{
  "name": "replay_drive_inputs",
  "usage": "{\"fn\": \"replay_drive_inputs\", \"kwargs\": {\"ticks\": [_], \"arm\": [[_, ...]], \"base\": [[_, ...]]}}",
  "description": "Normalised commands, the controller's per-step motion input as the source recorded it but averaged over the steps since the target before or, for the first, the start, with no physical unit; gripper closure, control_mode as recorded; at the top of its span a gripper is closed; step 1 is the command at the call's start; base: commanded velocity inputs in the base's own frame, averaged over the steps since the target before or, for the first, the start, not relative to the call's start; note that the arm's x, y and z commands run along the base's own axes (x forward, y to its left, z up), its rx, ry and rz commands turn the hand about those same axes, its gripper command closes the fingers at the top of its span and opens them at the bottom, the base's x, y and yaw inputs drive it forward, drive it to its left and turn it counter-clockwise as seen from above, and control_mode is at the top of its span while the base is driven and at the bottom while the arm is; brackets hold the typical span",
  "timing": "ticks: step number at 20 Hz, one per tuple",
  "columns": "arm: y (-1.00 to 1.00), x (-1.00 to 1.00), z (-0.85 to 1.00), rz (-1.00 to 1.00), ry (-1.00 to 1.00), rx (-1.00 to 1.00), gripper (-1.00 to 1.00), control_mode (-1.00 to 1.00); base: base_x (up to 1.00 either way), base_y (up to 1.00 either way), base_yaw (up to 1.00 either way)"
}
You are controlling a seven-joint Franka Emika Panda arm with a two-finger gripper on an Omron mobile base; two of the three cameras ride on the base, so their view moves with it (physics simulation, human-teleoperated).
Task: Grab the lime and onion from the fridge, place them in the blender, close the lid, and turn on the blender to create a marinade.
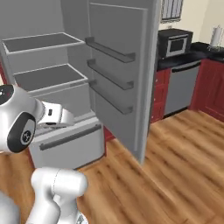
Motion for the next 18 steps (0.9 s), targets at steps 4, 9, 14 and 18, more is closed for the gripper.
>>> {"fn": "replay_drive_inputs", "kwargs": {"ticks": [4, 9, 14, 18], "arm": [[0.00, 0.00, 0.00, 0.00, 0.00, 0.00, 1.00, 1.00], [0.00, 0.00, 0.00, 0.00, 0.00, 0.00, 1.00, 1.00], [0.00, 0.00, 0.00, 0.00, 0.00, 0.00, 1.00, 1.00], [0.00, 0.00, 0.00, 0.00, 0.00, 0.00, 1.00, 1.00]], "base": [[-0.50, 0.00, -0.77], [-0.18, -0.04, -0.77], [0.13, -0.26, -0.59], [0.42, -0.30, -0.46]]}}
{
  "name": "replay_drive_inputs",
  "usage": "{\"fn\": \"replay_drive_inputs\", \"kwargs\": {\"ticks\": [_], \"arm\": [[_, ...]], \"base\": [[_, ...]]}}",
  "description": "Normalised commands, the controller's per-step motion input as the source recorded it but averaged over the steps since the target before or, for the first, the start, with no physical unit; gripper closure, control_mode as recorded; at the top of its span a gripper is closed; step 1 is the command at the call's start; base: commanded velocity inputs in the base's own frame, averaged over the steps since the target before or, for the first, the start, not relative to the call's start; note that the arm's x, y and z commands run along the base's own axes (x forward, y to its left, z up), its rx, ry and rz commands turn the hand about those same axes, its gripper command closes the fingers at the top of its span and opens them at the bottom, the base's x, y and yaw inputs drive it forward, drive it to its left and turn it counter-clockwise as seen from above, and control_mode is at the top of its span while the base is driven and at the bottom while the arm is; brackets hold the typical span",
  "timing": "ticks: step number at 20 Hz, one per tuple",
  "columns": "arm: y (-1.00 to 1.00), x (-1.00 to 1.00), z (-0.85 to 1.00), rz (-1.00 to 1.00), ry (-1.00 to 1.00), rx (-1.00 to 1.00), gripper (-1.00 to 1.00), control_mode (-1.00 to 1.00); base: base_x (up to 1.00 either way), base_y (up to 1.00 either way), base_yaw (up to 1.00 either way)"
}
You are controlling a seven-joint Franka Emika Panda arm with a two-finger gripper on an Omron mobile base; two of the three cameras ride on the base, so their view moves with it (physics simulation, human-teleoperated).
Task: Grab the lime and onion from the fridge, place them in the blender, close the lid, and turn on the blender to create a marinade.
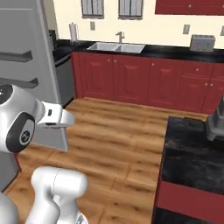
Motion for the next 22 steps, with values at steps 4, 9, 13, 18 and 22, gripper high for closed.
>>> {"fn": "replay_drive_inputs", "kwargs": {"ticks": [4, 9, 13, 18, 22], "arm": [[0.00, 0.00, 0.00, 0.00, 0.00, 0.00, 1.00, 1.00], [0.00, 0.00, 0.00, 0.00, 0.00, 0.00, 1.00, 1.00], [0.00, 0.00, 0.00, 0.00, 0.00, 0.00, 1.00, 1.00], [0.00, 0.00, 0.00, 0.00, 0.00, 0.00, 1.00, 1.00], [0.00, 0.00, 0.00, 0.00, 0.00, 0.00, 1.00, 1.00]], "base": [[0.85, -0.31, -0.24], [1.00, -0.28, -0.08], [1.00, -0.25, 0.00], [1.00, -0.27, 0.00], [0.97, -0.19, -0.26]]}}
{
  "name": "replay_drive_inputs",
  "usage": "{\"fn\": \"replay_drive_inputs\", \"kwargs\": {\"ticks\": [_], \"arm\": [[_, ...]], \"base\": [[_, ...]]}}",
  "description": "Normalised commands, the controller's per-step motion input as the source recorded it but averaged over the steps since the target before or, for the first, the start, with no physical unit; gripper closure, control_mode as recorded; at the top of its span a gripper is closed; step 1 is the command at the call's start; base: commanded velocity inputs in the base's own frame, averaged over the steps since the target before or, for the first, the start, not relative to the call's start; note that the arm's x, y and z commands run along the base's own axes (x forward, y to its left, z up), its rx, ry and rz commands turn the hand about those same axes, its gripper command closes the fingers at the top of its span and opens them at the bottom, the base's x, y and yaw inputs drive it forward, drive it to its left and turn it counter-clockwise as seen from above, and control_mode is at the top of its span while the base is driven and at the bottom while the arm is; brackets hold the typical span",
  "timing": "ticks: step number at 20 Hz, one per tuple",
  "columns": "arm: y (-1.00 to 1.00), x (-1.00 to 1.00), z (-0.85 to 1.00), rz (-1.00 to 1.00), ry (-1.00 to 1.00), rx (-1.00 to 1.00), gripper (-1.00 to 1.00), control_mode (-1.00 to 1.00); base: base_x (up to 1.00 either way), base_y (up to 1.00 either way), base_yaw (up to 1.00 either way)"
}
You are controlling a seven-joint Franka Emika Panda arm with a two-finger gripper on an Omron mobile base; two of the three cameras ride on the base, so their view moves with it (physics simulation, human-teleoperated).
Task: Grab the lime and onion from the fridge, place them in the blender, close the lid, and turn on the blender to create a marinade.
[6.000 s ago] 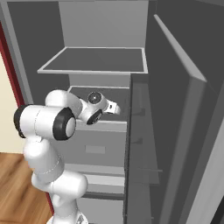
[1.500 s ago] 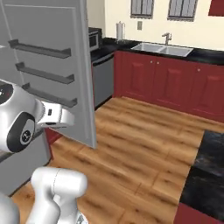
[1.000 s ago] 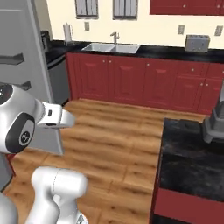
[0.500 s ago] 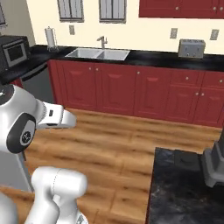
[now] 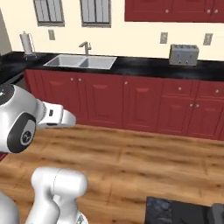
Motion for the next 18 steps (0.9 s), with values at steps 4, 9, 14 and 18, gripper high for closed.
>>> {"fn": "replay_drive_inputs", "kwargs": {"ticks": [4, 9, 14, 18], "arm": [[0.00, 0.00, 0.00, 0.00, 0.00, 0.00, 1.00, 1.00], [0.00, 0.00, 0.00, 0.00, 0.00, 0.00, 1.00, 1.00], [0.00, 0.00, 0.00, 0.00, 0.00, 0.00, 1.00, 1.00], [0.00, 0.00, 0.00, 0.00, 0.00, 0.00, 1.00, 1.00]], "base": [[0.75, -0.01, -0.59], [0.51, 0.00, -0.70], [0.41, 0.00, -0.74], [0.42, 0.07, -0.75]]}}
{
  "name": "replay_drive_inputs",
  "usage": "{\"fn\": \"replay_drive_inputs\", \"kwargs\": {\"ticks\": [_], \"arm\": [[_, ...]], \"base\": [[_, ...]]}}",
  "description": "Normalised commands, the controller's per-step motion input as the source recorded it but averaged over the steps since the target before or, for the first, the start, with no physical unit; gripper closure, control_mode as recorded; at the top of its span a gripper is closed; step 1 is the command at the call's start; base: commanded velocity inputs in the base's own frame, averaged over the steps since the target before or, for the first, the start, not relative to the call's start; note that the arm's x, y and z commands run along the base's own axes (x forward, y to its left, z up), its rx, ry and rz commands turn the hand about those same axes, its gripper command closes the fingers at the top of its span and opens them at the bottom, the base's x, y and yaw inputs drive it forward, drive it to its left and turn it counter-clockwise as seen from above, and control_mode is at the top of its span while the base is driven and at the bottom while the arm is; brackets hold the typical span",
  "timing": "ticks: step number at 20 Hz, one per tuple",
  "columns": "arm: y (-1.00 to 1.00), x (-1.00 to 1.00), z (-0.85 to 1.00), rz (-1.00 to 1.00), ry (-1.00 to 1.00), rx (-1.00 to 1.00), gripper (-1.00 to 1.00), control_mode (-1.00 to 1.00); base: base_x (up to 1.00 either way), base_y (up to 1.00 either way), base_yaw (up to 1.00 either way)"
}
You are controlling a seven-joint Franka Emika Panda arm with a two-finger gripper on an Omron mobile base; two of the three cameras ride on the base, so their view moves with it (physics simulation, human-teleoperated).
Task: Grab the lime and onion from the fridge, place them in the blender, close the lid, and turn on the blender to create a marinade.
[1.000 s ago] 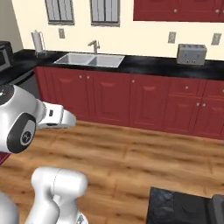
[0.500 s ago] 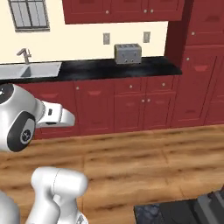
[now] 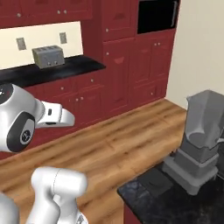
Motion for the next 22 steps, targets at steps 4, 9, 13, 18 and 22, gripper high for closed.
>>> {"fn": "replay_drive_inputs", "kwargs": {"ticks": [4, 9, 13, 18, 22], "arm": [[0.00, 0.00, 0.00, 0.00, 0.00, 0.00, 1.00, 1.00], [0.00, 0.00, 0.00, 0.00, 0.00, 0.00, 1.00, 1.00], [0.00, 0.00, 0.00, 0.00, 0.00, 0.00, 1.00, 1.00], [0.00, 0.00, 0.00, 0.00, 0.00, 0.00, 1.00, 1.00], [0.00, 0.00, 0.00, 0.00, 0.00, 0.00, 1.00, 1.00]], "base": [[0.44, 0.26, -0.75], [0.49, 0.47, -0.74], [0.62, 0.65, -0.70], [0.61, 0.52, -0.70], [0.55, 0.34, -0.72]]}}
